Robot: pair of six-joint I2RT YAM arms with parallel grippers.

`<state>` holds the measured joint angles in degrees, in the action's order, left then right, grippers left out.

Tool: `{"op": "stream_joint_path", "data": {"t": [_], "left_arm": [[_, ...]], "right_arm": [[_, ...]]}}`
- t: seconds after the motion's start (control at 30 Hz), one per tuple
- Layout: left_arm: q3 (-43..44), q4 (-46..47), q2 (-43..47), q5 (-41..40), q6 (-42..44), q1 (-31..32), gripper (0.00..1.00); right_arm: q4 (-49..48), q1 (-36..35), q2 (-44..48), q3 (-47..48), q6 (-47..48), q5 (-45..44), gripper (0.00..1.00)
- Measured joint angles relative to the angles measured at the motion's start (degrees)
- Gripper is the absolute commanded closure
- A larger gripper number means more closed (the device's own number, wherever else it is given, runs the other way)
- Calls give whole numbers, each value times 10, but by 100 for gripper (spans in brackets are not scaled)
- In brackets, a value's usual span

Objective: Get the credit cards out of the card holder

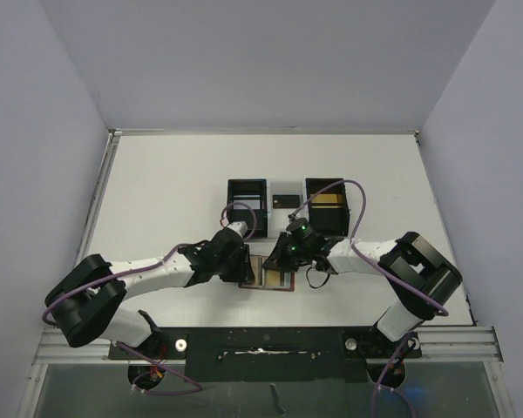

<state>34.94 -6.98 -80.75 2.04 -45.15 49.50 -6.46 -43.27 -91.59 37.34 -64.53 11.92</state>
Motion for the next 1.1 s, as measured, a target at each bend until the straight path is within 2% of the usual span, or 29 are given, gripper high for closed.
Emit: {"op": "stream_joint_path", "data": {"t": [0.23, 0.33, 0.4, 0.63, 0.8, 1.1], "left_arm": [[1, -7, 4, -10, 13, -13, 67], [3, -6, 0, -10, 16, -13, 71], [3, -7, 0, -12, 17, -13, 74], [-8, 2, 3, -15, 17, -13, 83], [-13, 5, 8, -18, 15, -14, 84], [-16, -6, 21, -18, 6, -13, 75]], "right_arm": [[55, -9, -7, 32, 27, 4, 87], [92, -18, -31, 68, 36, -3, 77], [109, -26, -39, 85, 37, -10, 74], [121, -37, -42, 97, 38, -27, 77], [124, -43, -38, 97, 44, -40, 73], [224, -77, -8, 139, 56, -129, 68]]}}
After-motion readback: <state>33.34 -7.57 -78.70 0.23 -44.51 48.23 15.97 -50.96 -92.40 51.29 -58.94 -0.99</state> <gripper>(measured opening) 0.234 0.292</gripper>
